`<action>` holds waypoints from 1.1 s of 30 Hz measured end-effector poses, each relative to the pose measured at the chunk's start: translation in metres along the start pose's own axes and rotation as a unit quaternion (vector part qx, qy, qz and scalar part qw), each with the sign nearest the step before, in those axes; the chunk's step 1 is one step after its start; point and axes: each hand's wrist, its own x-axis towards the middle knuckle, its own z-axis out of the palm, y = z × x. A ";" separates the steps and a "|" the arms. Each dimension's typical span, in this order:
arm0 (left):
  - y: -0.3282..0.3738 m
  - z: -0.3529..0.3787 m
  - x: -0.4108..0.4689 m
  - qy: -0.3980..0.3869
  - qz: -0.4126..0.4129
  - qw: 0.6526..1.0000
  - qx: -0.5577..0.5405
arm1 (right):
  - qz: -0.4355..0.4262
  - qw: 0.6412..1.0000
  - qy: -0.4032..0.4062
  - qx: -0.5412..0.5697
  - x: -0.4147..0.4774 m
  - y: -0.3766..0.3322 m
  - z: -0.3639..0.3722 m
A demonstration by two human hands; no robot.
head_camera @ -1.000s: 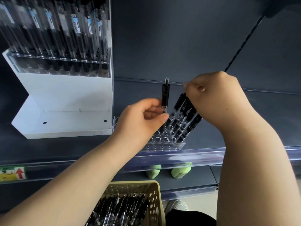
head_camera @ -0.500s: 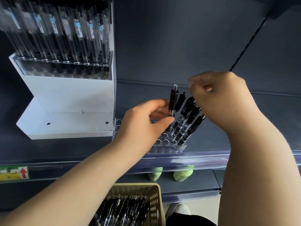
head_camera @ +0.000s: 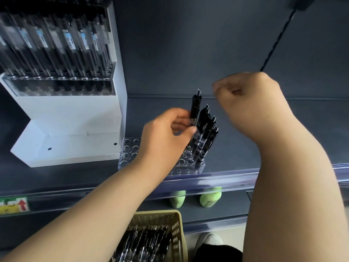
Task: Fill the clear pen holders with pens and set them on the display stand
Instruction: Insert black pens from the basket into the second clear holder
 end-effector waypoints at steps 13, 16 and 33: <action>-0.013 0.004 -0.001 -0.068 -0.059 0.984 0.156 | 0.021 1.000 -0.019 0.007 -0.004 0.002 -0.004; -0.013 0.003 0.001 -0.068 -0.052 0.976 0.201 | 0.020 1.000 -0.023 0.003 -0.004 0.002 -0.003; -0.013 0.012 0.002 -0.049 -0.048 0.970 0.234 | 0.018 0.999 -0.048 0.011 -0.001 0.004 0.001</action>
